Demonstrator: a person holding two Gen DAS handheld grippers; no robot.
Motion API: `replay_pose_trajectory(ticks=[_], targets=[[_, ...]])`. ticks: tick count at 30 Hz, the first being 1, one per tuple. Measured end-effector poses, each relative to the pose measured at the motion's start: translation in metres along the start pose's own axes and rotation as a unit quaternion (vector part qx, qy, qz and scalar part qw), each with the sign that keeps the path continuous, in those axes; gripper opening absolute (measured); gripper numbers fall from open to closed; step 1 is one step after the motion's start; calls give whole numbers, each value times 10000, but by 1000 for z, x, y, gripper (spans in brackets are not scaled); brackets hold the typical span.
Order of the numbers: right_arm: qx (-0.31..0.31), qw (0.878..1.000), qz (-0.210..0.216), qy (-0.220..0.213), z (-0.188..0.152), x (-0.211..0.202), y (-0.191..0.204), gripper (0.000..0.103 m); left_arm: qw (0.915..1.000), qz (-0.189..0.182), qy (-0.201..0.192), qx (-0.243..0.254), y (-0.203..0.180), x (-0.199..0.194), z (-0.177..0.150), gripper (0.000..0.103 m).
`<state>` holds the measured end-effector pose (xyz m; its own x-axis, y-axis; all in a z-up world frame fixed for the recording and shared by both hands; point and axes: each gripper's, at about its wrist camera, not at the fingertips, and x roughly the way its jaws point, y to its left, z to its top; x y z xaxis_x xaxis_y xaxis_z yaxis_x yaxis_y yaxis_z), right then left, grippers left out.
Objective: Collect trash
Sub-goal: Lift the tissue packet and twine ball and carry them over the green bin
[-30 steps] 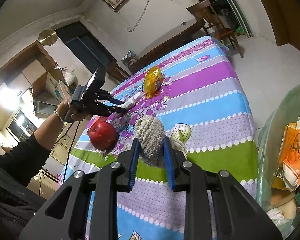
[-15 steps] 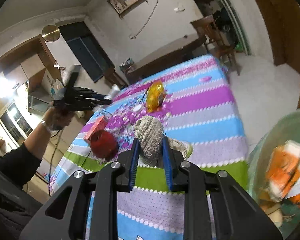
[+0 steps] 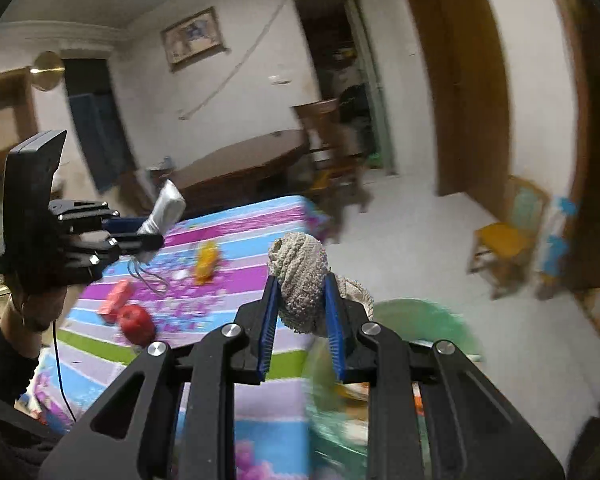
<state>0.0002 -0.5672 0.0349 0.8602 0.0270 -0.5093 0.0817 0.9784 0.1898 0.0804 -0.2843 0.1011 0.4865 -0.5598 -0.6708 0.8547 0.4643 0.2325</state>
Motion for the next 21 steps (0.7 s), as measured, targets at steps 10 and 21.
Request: replay_pose_trajectory(ticks=[10, 21], targets=[[723, 9900, -1086, 530, -4, -15, -87, 21, 9960, -683, 381, -429, -84, 121, 66, 26], [977, 9884, -759, 886, -38, 16, -98, 22, 9968, -60, 665, -447, -136, 192, 18, 26]])
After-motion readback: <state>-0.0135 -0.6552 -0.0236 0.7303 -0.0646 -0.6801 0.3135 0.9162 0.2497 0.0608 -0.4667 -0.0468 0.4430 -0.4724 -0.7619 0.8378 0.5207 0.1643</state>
